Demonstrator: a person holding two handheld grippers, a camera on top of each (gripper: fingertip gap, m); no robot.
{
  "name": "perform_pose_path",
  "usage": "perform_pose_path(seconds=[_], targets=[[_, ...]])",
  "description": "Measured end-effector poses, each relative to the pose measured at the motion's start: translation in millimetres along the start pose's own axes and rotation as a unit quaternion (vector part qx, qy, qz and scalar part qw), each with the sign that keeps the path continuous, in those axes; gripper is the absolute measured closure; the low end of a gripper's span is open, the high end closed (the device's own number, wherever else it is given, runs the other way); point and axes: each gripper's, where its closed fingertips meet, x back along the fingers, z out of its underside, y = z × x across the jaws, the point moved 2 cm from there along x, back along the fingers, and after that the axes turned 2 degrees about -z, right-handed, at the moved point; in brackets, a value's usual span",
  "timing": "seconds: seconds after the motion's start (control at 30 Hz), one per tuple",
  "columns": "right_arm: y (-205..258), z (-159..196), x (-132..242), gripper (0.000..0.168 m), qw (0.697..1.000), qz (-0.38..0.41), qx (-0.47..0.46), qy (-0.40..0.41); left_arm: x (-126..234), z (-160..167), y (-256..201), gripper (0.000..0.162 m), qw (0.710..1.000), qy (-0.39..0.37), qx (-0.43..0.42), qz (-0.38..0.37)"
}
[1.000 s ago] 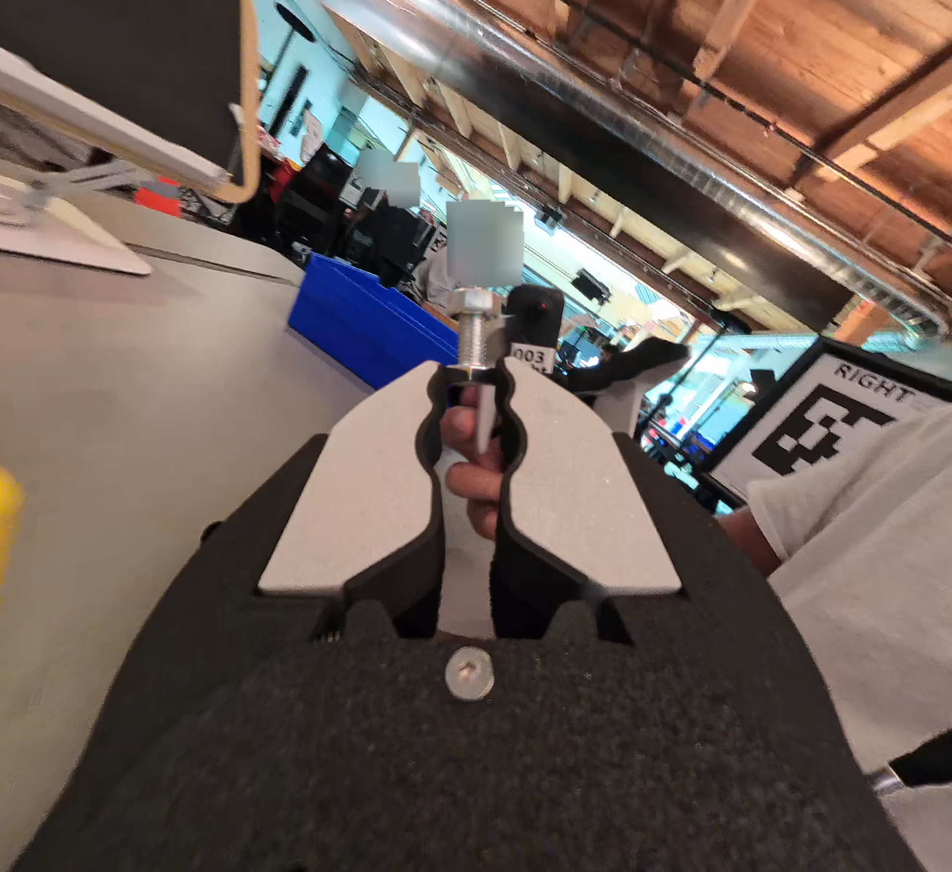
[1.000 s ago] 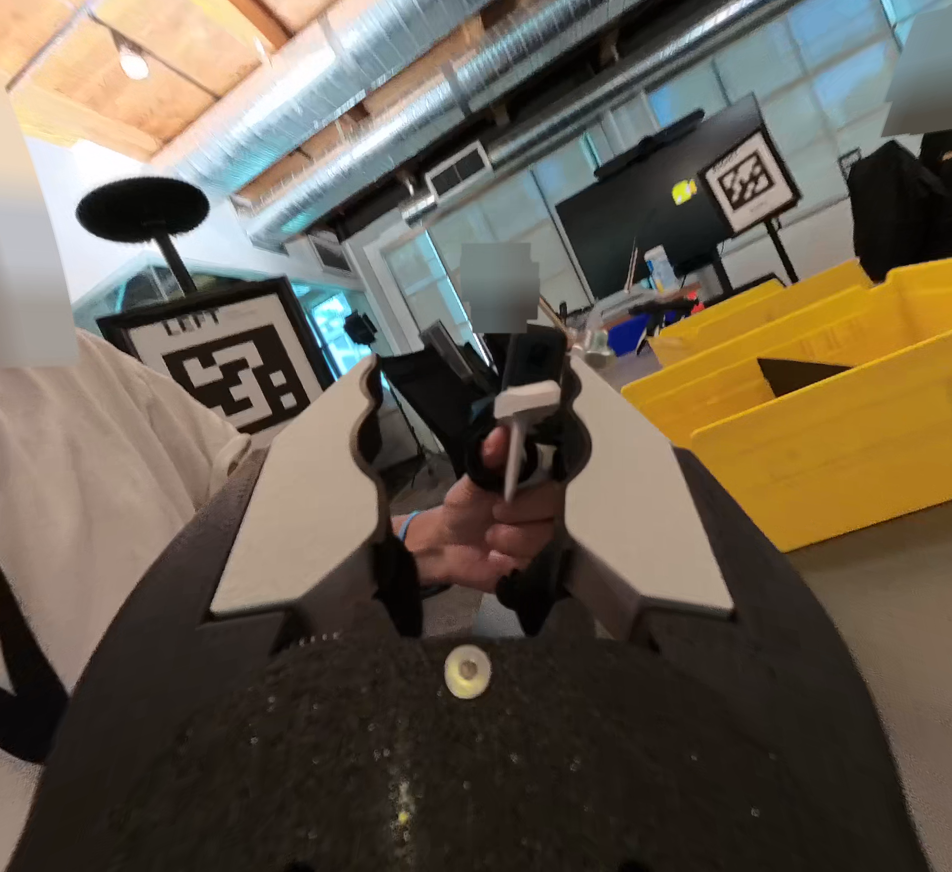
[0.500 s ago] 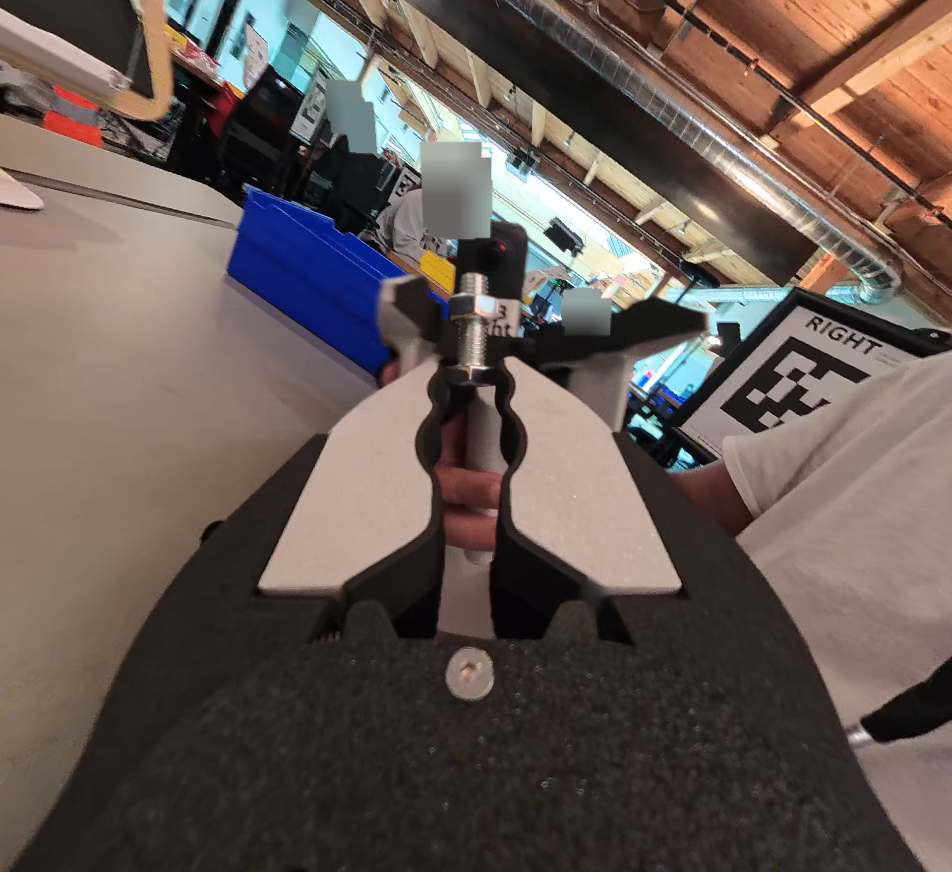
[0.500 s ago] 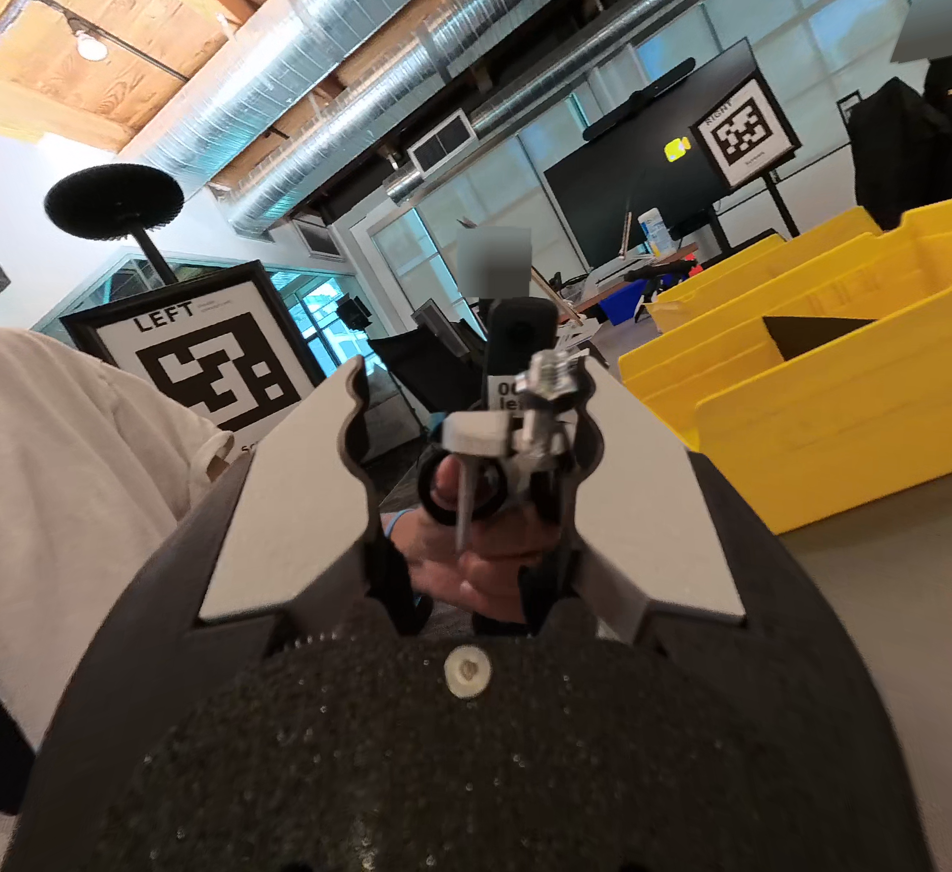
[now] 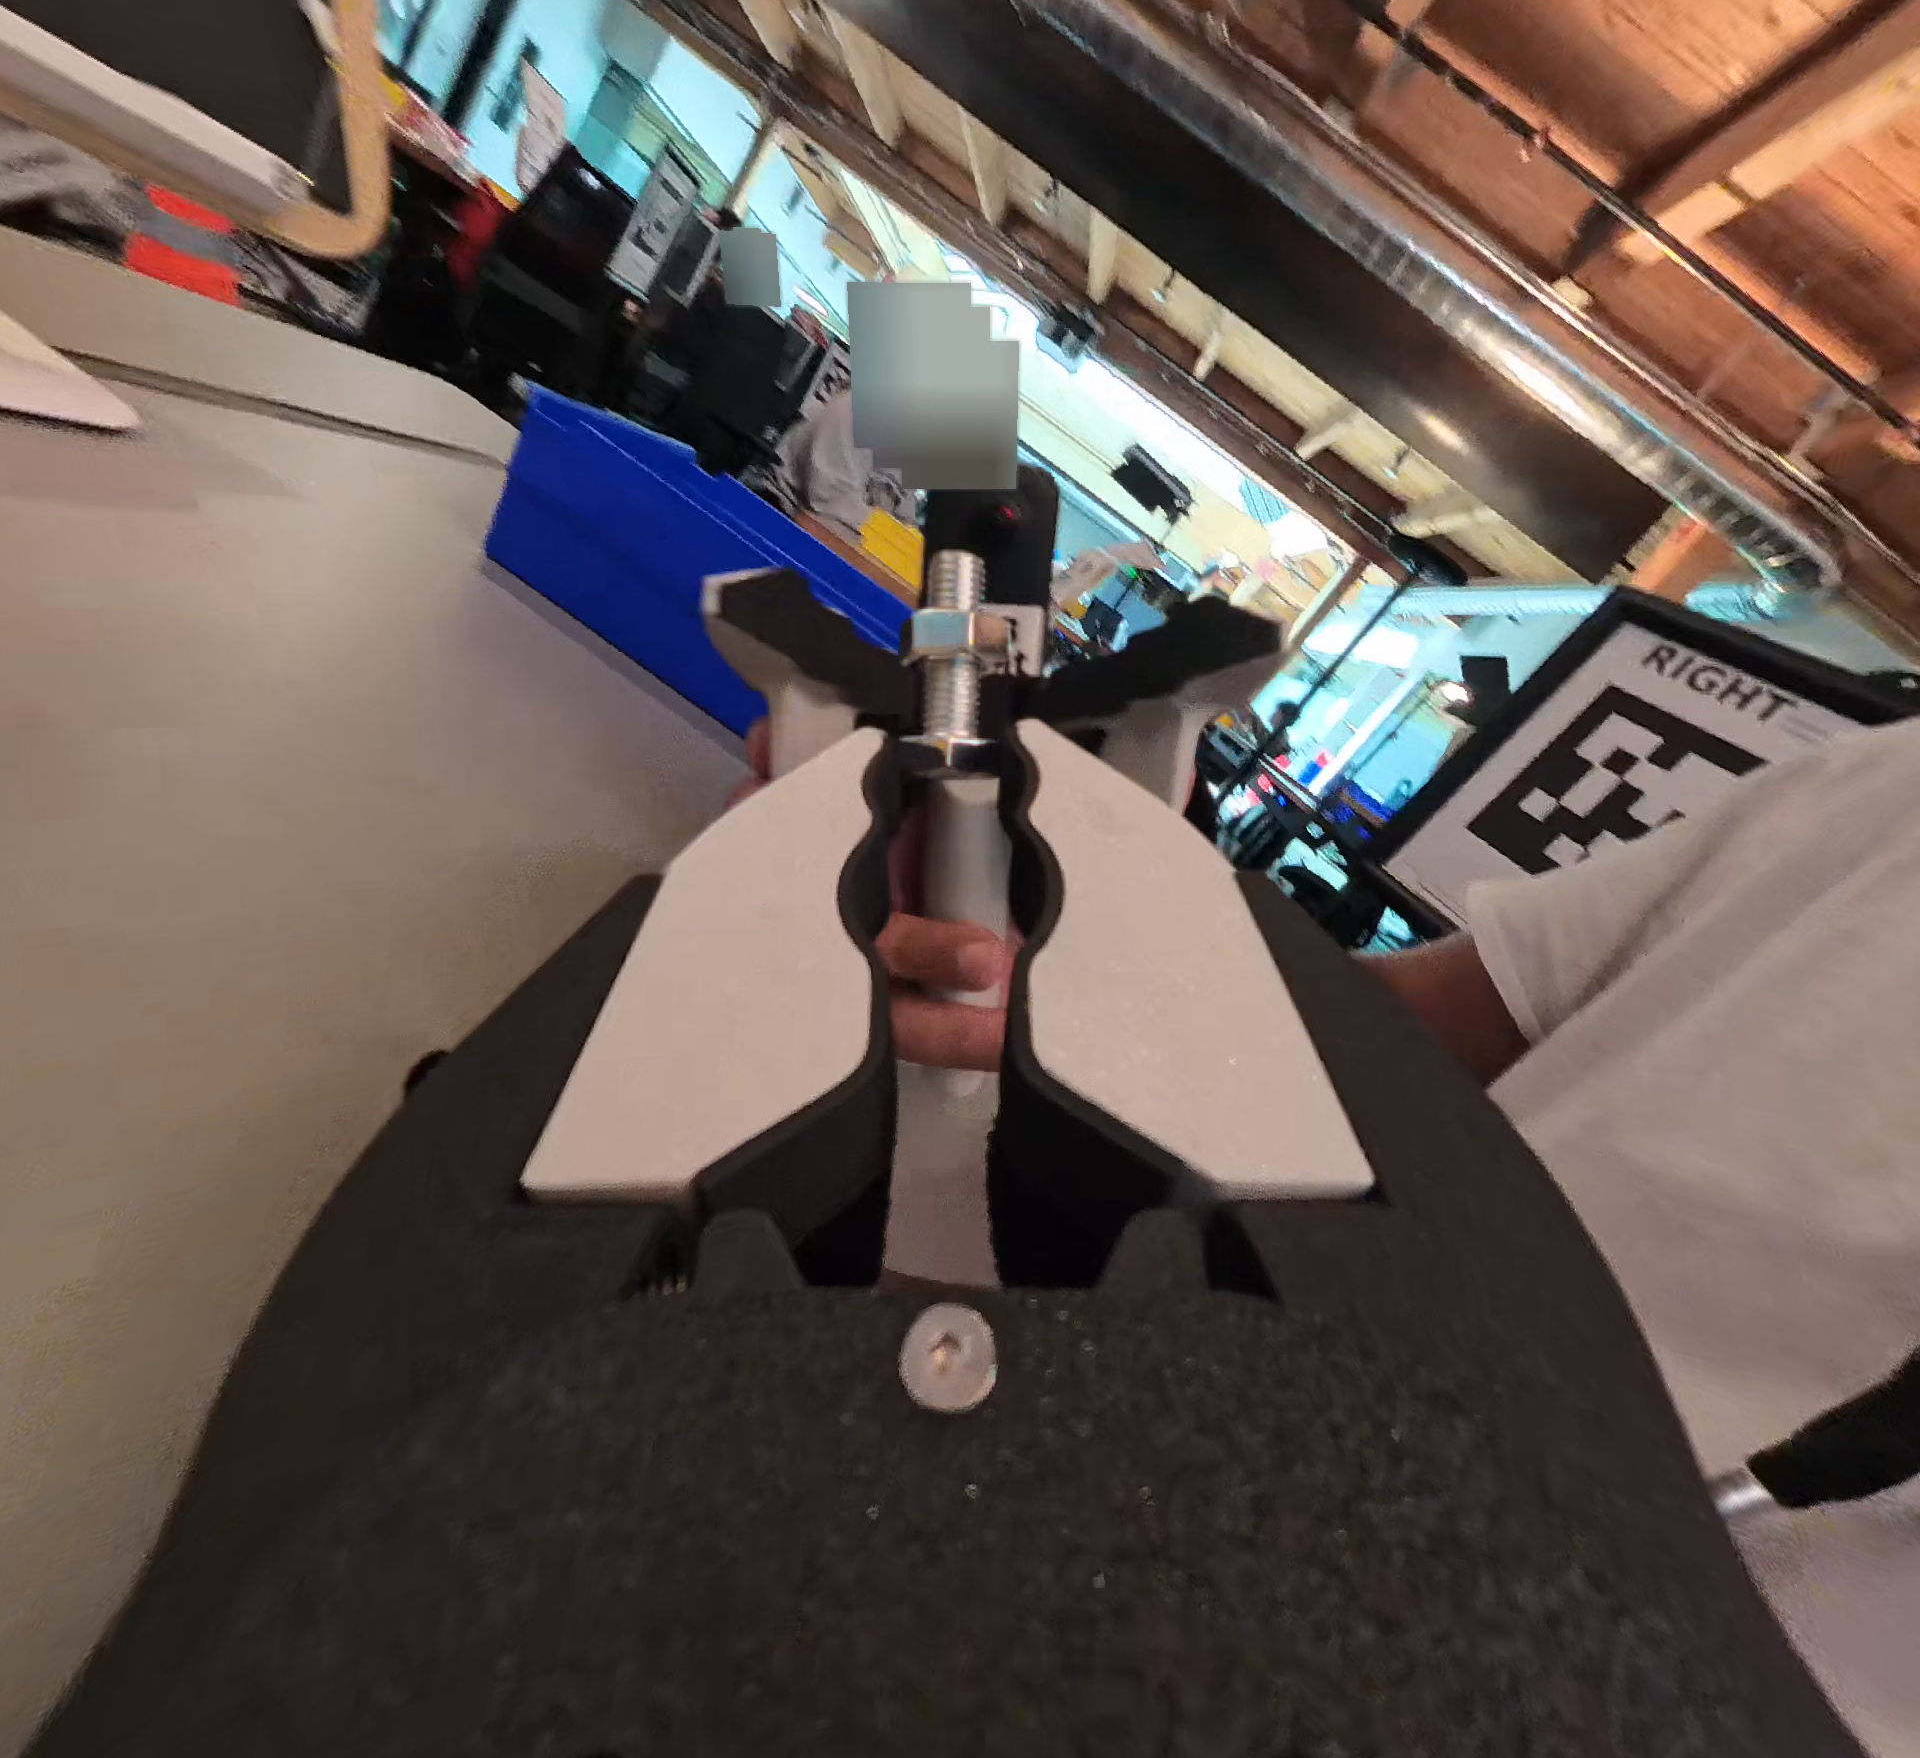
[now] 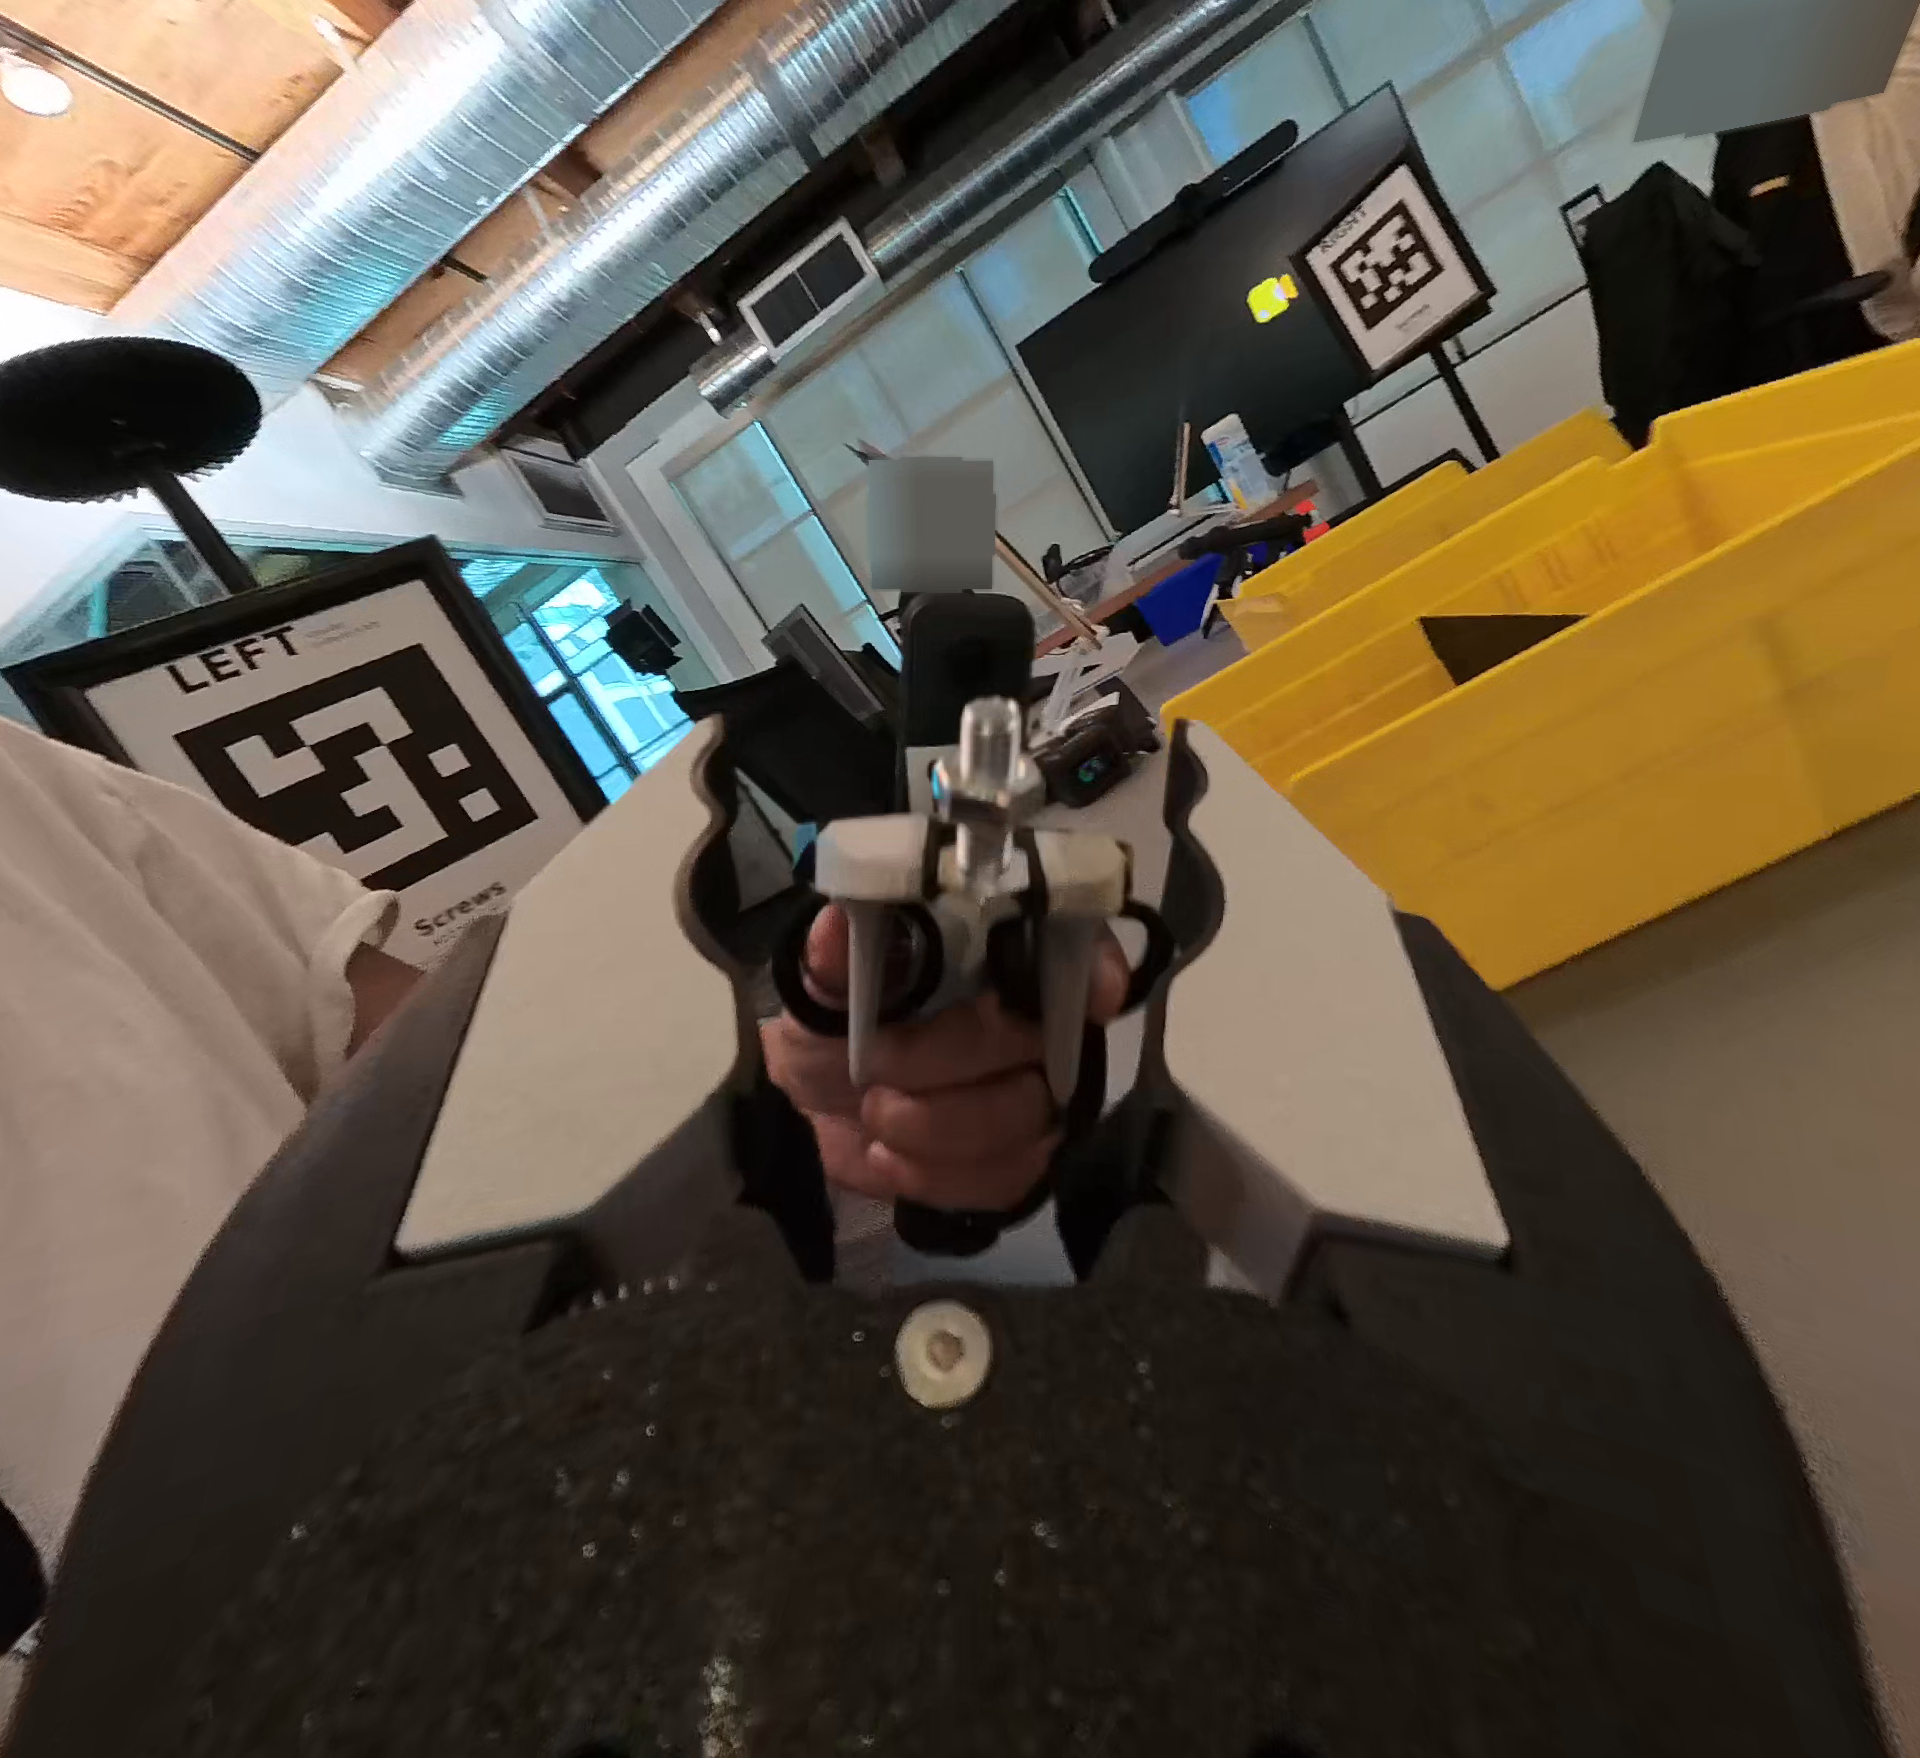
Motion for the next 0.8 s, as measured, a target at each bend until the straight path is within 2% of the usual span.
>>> perform_pose_path(seconds=[0.13, 0.2, 0.23, 0.27, 0.3, 0.4, 0.53, 0.67, 0.77, 0.8], targets=[[16.4, 3.7, -8.4, 0.091, 0.999, -0.037, 0.006, 0.002, -1.1, -1.4, 1.2, 0.145, 1.0, -0.008, 0.005, -0.002], [16.1, 1.3, -4.5, 0.084, 1.0, -0.026, 0.008, -0.004, 10.8, -14.8, 8.5, 0.144, 0.999, -0.039, 0.011, -0.012], [17.5, -1.9, 0.7, 0.091, 0.999, -0.033, 0.012, -0.008, 18.8, -22.9, 13.8, 0.144, 0.998, -0.059, 0.014, -0.024], [22.2, -6.8, 6.8, 0.106, 0.998, -0.05, 0.017, -0.017, 27.5, -29.6, 21.6, 0.145, 0.996, -0.075, 0.018, -0.043], [20.1, -11.9, 11.2, 0.106, 0.999, -0.04, 0.02, -0.026, 35.3, -34.1, 28.9, 0.144, 0.994, -0.085, 0.025, -0.056], [10.3, -15.4, 16.3, 0.102, 1.0, -0.015, 0.017, -0.018, 43.5, -39.3, 37.2, 0.145, 0.993, -0.096, 0.034, -0.066], [-1.5, -6.3, 9.1, 0.09, 1.0, 0.009, 0.008, -0.002, 20.8, -20.1, 20.3, 0.145, 0.998, -0.046, 0.024, -0.032], [3.7, 7.9, -3.5, 0.086, 1.0, -0.009, -0.004, 0.017, -1.7, 1.7, -0.3, 0.145, 1.0, 0.006, 0.011, 0.01], [13.3, 6.6, -4.9, 0.087, 1.0, -0.025, 0.005, 0.011, 2.7, -5.8, 5.9, 0.145, 1.0, -0.017, 0.015, -0.005], [13.7, 4.9, -3.6, 0.082, 1.0, -0.02, 0.003, 0.008, 9.5, -13.4, 11.7, 0.145, 0.999, -0.037, 0.025, -0.012]])
